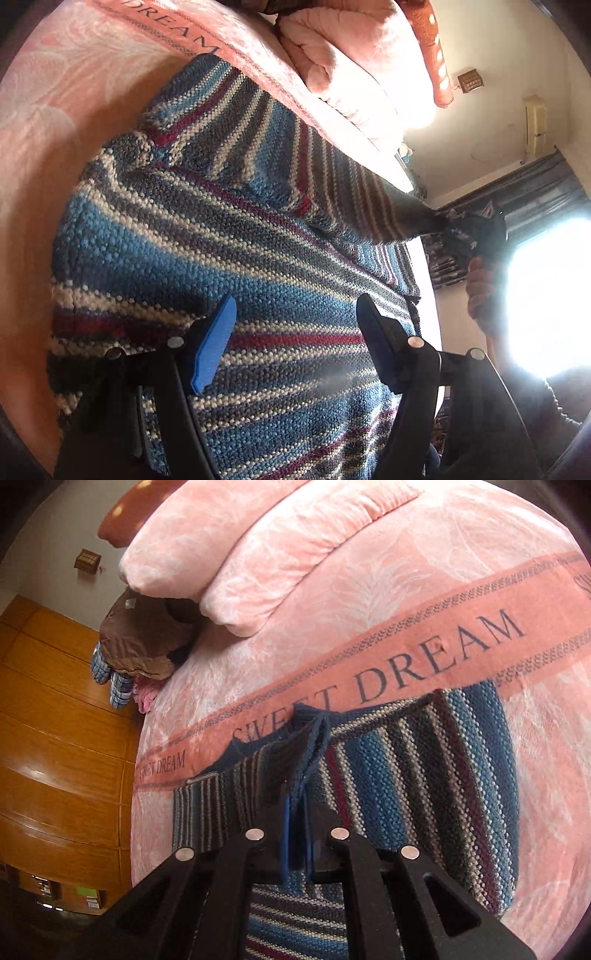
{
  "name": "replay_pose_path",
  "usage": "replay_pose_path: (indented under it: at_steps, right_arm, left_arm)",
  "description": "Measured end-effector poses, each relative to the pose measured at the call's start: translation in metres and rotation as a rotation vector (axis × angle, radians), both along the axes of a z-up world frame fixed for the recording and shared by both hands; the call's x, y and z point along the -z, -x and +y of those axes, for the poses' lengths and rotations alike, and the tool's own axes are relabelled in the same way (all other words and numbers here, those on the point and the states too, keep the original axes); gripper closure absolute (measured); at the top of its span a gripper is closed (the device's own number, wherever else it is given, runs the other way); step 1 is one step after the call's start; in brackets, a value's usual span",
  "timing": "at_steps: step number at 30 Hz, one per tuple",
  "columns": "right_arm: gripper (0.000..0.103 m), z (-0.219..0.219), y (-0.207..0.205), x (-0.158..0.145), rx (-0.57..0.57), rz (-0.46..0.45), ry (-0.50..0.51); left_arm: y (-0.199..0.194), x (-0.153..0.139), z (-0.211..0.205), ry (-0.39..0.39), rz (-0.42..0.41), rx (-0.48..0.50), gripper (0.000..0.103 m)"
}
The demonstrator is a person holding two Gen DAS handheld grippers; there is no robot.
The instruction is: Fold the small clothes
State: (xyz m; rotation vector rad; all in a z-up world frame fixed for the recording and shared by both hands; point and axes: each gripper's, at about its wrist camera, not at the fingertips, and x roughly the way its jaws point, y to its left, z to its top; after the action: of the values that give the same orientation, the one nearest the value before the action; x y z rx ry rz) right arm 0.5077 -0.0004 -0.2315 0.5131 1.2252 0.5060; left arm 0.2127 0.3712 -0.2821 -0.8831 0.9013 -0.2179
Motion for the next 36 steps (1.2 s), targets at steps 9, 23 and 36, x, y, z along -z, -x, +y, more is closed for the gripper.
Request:
replay_pose_path:
  at_steps: [9,23,36]
  right_arm:
    - [0.08,-0.044,-0.002,0.042,0.064,0.028,0.003]
    - [0.079,-0.027,-0.051,0.096,-0.071,0.225,-0.393]
    - [0.075,-0.069,0.002,0.085,-0.172,0.209,-0.491]
  left_arm:
    - [-0.057,-0.052,0.032,-0.052,-0.054,-0.011,0.032]
    - [-0.236,0.015,0.064,0.063,0.142,0.134,0.034]
    - [-0.15,0.012,0.059,0.199,0.021,0.266,0.035]
